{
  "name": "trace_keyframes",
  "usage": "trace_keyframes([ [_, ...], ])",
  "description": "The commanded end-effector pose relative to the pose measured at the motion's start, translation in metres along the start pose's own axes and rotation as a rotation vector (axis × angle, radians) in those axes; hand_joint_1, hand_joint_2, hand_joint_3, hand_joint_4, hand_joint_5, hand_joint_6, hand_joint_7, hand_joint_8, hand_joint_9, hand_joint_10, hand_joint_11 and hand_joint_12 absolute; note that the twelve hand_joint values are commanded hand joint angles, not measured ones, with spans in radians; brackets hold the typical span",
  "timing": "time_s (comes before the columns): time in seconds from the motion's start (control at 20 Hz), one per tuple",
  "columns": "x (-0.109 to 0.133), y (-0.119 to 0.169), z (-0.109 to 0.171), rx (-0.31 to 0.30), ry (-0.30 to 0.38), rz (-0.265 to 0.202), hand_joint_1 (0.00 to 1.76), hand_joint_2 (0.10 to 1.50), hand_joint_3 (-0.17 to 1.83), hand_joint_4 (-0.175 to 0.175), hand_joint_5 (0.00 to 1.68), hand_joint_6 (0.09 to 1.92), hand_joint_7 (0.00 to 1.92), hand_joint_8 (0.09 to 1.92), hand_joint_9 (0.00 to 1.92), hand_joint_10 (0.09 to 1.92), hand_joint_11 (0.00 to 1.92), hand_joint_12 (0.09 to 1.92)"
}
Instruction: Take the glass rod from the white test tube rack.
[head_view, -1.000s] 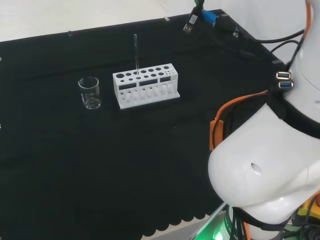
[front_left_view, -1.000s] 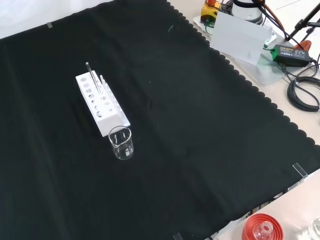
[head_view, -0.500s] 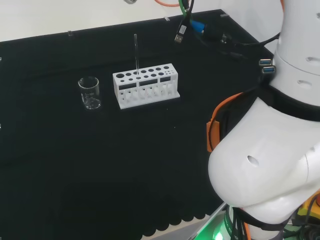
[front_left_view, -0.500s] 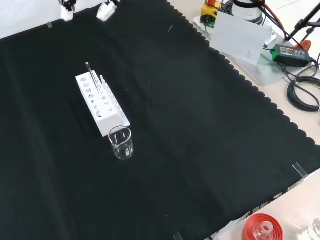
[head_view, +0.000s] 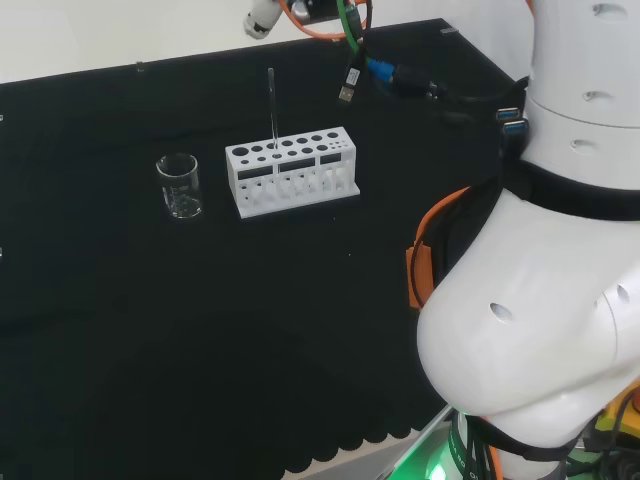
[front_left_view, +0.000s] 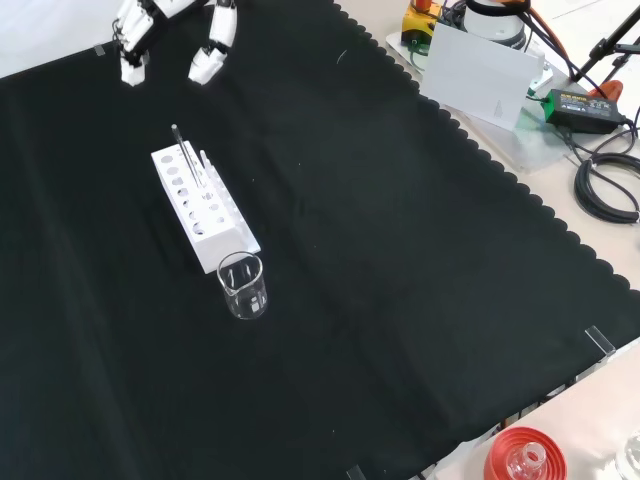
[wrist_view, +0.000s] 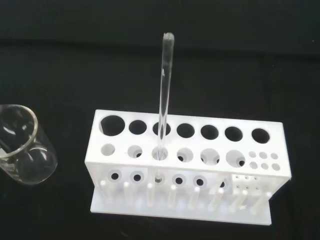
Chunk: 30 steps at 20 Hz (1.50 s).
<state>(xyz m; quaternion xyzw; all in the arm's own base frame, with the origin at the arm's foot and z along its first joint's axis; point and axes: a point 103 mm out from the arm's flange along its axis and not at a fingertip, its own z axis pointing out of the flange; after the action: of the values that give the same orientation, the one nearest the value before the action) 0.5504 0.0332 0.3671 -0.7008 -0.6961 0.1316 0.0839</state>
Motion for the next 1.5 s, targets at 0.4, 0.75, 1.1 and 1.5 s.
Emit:
trace_keyframes([
  [0.4, -0.001, 0.022, 0.034, 0.04, 0.001, -0.025, 0.7, 0.86, 0.51, -0.071, 0.27, 0.7, 0.35, 0.85, 0.54, 0.85, 0.47, 1.37],
  [0.75, 0.002, 0.028, 0.049, 0.072, -0.014, -0.023, 0.7, 0.85, 0.52, -0.074, 0.27, 0.74, 0.42, 0.85, 0.59, 0.83, 0.52, 1.35],
  [1.1, 0.002, 0.035, 0.058, 0.076, -0.002, -0.043, 0.69, 0.85, 0.52, -0.087, 0.34, 0.79, 0.51, 0.86, 0.63, 0.83, 0.55, 1.34],
  [1.5, -0.006, 0.043, 0.071, 0.101, 0.014, -0.044, 0.69, 0.85, 0.52, -0.097, 0.4, 0.84, 0.53, 0.85, 0.67, 0.81, 0.6, 1.33],
])
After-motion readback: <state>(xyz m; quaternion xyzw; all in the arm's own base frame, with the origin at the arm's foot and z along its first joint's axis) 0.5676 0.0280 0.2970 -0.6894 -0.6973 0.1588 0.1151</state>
